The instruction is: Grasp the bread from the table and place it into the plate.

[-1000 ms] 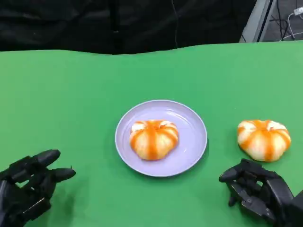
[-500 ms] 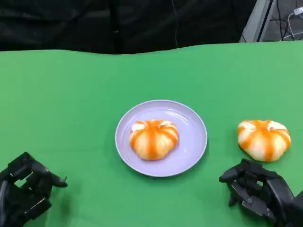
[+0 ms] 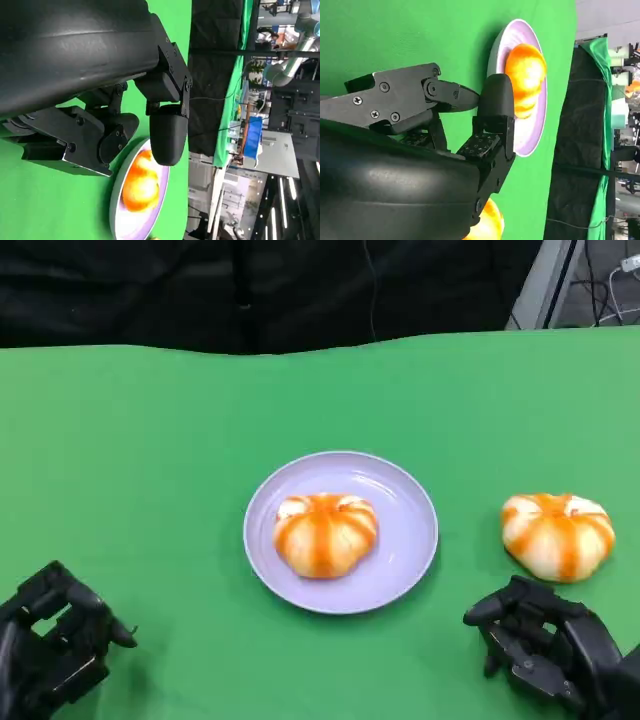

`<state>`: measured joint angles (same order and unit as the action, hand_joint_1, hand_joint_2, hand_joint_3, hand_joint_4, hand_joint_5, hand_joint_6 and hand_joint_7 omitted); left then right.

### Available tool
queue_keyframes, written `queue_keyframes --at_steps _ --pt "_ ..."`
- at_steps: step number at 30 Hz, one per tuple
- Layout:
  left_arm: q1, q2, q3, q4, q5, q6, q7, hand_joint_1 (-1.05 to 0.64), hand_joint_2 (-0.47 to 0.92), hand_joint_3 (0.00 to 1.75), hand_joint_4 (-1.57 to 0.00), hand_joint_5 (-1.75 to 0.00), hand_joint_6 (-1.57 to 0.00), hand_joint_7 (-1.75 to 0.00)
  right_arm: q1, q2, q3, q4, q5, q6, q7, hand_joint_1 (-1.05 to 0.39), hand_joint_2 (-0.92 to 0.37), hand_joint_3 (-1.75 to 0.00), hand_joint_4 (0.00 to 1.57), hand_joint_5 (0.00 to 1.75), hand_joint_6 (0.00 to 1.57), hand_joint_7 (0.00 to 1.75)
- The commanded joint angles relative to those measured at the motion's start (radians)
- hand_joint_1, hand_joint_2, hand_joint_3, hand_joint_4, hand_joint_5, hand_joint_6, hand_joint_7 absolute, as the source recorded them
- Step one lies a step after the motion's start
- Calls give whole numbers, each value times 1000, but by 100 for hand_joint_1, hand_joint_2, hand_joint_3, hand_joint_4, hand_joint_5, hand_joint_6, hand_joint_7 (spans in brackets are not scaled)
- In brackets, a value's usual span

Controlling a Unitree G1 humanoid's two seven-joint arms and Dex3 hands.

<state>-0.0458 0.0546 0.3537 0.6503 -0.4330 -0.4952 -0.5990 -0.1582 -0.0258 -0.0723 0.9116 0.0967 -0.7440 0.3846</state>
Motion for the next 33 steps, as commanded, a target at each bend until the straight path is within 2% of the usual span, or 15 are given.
queue_keyframes --at_steps 1,12,33 --pt "-3 15 5 1 -4 -1 3 8 79 83 -80 -173 -79 -145 0 -22 -12 8 8 14 -1 -26 -92 -46 66 175 74 111" --pt "-3 12 3 2 -1 -6 5 9 81 81 -80 -173 -79 -145 -2 -23 -15 12 14 17 6 -26 -92 -46 66 175 73 112" --pt "-3 7 0 -1 -7 -3 2 10 76 88 -81 -171 -80 -143 -3 -24 -20 10 21 26 17 -25 -92 -46 64 175 73 112"
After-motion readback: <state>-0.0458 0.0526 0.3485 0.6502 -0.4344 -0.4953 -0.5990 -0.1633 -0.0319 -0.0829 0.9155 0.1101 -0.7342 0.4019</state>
